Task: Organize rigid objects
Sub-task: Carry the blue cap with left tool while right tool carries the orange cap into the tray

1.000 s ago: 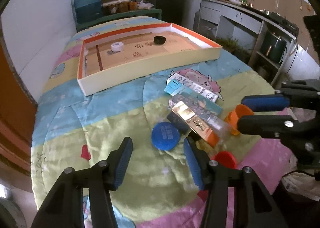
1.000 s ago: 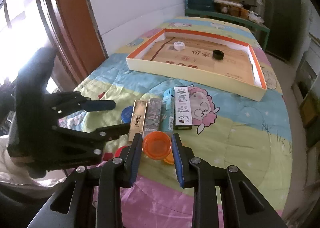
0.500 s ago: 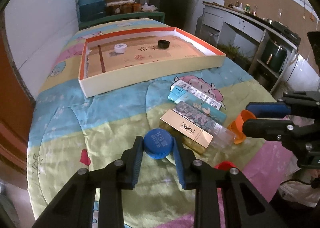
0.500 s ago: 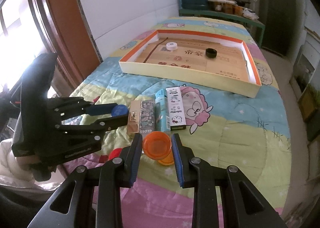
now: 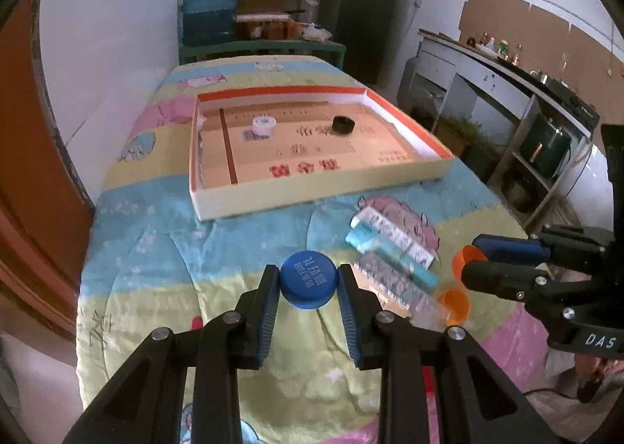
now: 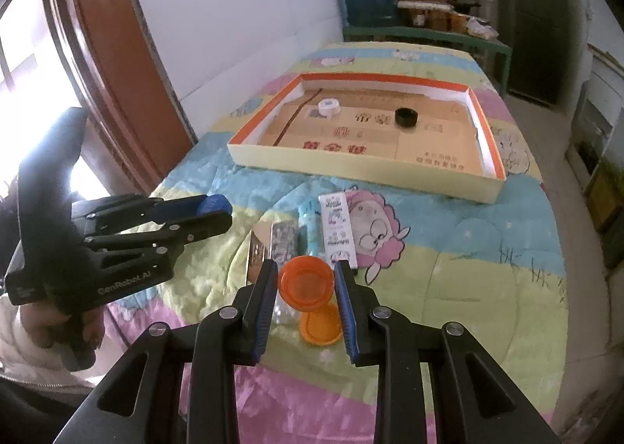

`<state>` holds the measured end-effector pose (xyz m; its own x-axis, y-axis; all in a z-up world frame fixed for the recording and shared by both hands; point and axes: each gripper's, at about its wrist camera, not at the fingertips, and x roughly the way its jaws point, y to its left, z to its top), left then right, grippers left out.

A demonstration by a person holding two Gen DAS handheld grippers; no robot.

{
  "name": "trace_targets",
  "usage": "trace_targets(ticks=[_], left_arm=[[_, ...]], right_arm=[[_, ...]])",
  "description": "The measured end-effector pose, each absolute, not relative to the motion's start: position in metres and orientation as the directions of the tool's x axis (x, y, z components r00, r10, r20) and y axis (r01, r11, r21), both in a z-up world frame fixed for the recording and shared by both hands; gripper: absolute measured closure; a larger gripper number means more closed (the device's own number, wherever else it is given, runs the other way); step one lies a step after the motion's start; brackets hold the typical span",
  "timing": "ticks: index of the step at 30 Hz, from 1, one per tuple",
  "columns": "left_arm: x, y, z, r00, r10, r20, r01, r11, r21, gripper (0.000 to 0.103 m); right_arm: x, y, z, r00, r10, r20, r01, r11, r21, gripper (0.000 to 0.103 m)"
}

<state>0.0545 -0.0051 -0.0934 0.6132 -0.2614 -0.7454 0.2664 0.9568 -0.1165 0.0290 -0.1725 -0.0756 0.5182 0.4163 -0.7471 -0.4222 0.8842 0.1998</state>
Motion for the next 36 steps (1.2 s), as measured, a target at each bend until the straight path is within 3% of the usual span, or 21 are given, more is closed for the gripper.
trace_targets(ticks=[16, 36], left_arm=[[0.098, -0.008, -0.057, 0.663, -0.27, -0.698, 0.229, 0.961, -0.154, 0.072], [0.159, -0.02, -0.057, 0.673, -0.164, -0.721, 0.133, 0.986, -0.101, 0.072]], right_arm=[[0.068, -0.174, -0.055, 0.567, 0.41, -0.714, -0.41, 0.893, 0.188, 0.073], [0.129, -0.181, -0.052, 0.604, 0.384, -0.698, -0.369, 0.912, 0.181, 0.072]])
